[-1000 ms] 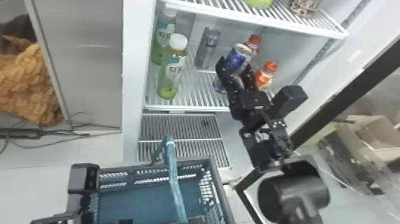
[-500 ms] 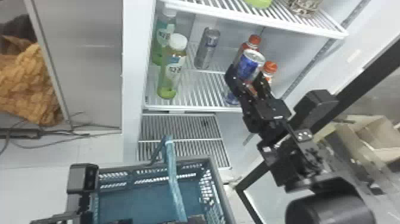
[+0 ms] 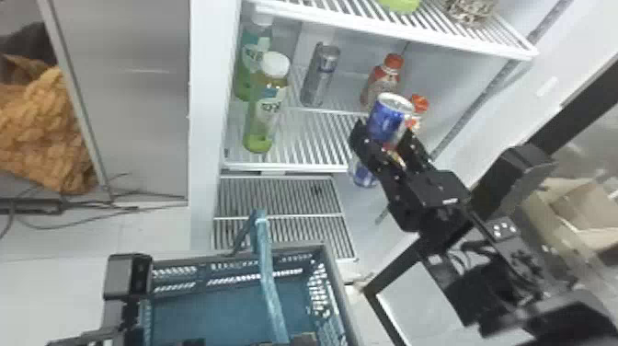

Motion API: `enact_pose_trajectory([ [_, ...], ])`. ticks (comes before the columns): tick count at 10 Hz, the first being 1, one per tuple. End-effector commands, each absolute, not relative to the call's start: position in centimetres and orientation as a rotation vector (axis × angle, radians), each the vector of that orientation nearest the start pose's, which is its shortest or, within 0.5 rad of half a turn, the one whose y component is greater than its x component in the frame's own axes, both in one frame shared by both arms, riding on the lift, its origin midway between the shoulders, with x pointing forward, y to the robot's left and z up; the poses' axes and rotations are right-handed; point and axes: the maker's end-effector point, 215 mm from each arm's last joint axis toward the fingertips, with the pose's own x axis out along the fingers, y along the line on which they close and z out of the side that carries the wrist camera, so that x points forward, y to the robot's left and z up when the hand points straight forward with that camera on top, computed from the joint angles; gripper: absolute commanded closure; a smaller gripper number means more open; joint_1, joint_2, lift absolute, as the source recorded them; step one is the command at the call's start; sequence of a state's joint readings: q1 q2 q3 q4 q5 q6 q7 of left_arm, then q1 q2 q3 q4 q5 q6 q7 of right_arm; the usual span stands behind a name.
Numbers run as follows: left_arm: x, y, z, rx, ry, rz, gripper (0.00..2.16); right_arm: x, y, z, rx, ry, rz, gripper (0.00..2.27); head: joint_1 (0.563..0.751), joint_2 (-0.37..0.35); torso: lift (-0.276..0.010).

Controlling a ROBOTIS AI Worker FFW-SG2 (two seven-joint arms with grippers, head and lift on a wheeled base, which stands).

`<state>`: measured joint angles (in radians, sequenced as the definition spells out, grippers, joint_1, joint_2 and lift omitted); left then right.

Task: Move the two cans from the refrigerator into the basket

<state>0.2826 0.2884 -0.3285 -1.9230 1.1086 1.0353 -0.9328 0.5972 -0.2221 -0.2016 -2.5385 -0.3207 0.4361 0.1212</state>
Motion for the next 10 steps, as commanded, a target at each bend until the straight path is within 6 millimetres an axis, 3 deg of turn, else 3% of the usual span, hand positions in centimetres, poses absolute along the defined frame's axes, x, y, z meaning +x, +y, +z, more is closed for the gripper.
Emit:
enact_pose_trajectory([
  [1, 19.6, -6.7, -30.6, -1.223, 0.798, -1.592, 1.19, 40.2, -23.8, -22.6, 0.021, 0.096, 0.214, 0.8, 0.695, -0.35, -0.276],
  [10, 19.5, -6.7, -30.7, -1.226, 0.806, -1.593, 1.19, 34.6, -17.9, -29.8, 0.209, 0.421, 0.365, 0.8, 0.695, -0.35, -0.276],
])
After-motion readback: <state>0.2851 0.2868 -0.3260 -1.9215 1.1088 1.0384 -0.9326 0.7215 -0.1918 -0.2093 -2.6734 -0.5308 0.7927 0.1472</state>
